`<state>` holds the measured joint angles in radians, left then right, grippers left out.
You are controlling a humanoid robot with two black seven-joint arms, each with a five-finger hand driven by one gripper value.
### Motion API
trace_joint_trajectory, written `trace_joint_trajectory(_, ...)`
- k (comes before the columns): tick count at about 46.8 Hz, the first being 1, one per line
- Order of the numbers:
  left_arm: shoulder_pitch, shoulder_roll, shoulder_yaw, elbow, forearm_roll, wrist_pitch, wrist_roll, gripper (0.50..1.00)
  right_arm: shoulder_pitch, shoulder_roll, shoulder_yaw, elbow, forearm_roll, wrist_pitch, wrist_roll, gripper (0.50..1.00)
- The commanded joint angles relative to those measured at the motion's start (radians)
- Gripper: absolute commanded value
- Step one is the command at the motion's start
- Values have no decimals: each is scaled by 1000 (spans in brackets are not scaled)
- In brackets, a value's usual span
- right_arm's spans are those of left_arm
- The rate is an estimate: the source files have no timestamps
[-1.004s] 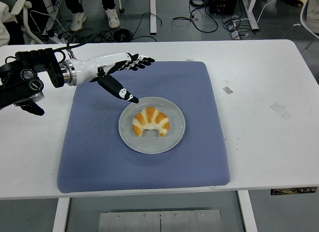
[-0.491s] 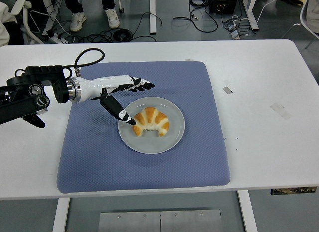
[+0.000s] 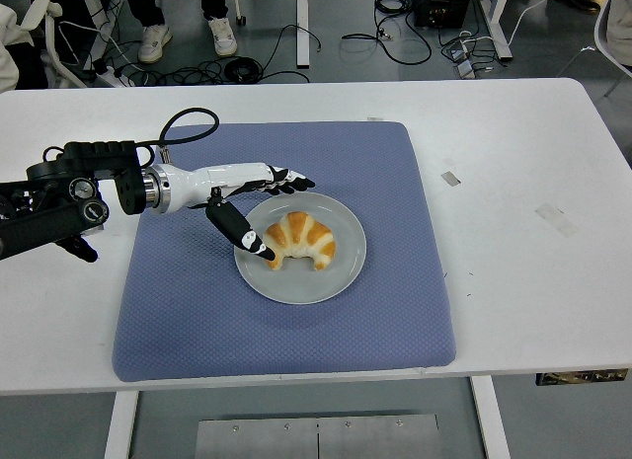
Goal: Place the bread on the table
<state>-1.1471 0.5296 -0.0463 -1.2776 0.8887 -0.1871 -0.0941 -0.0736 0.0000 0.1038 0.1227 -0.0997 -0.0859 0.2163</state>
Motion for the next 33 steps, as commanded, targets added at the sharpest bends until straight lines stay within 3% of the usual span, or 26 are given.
trace_joint_trajectory(1, 6, -13, -1, 3, 10, 1, -1, 972, 0, 0, -1, 0, 0, 0, 0, 1000)
trace_joint_trajectory(26, 35, -45, -1, 21, 33, 18, -1, 971, 0, 0, 1, 0, 0, 0, 0, 1000)
trace_joint_trajectory(33, 43, -49, -1, 23, 59, 28, -1, 939, 0, 0, 1, 0, 0, 0, 0, 1000)
